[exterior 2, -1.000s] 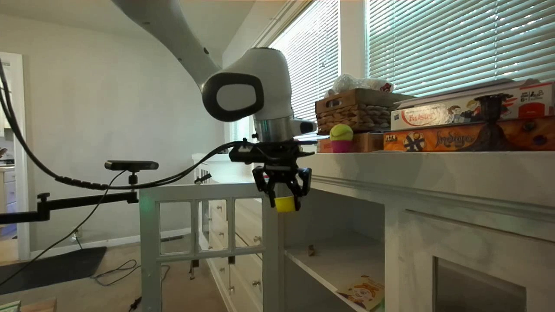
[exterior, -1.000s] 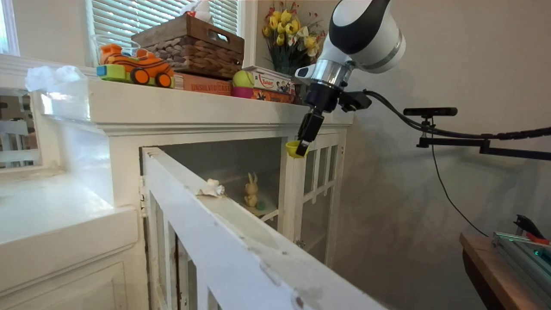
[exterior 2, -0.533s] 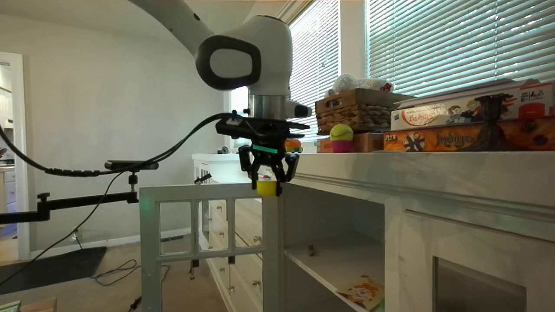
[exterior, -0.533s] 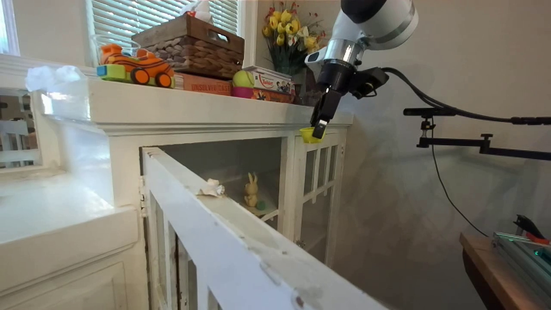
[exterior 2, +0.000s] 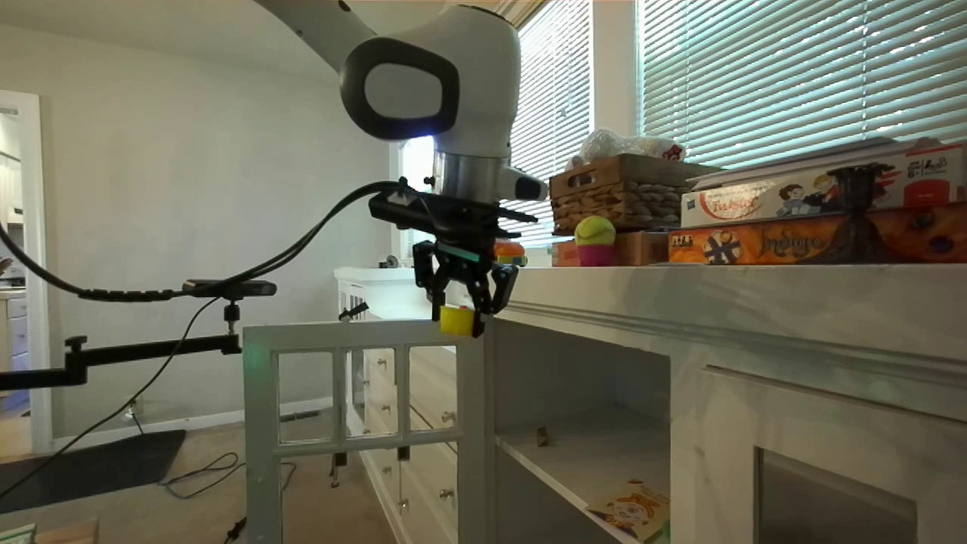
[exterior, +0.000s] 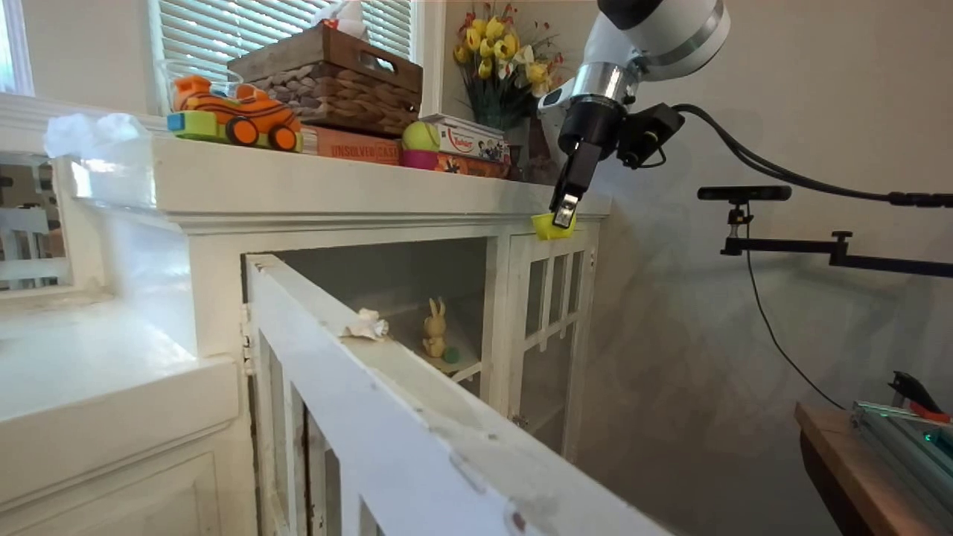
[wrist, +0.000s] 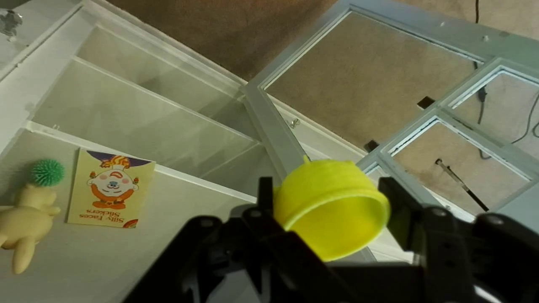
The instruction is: Remove the yellow bowl from the cabinet
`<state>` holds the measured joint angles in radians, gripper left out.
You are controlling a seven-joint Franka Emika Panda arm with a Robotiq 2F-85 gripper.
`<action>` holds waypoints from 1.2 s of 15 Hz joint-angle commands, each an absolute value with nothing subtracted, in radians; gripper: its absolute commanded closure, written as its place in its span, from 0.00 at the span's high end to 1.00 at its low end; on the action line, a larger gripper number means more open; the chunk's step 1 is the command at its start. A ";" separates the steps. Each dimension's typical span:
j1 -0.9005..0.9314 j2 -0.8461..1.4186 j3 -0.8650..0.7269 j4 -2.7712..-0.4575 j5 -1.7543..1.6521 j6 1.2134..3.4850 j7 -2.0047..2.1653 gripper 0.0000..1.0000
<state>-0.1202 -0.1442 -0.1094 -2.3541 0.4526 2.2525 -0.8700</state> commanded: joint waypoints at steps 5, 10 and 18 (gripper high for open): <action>-0.102 -0.156 -0.130 -2.328 0.412 2.315 -0.763 0.39; -0.096 -0.156 -0.126 -2.282 0.376 2.290 -0.659 0.39; -0.107 -0.174 -0.142 -2.223 0.299 2.296 -0.501 0.39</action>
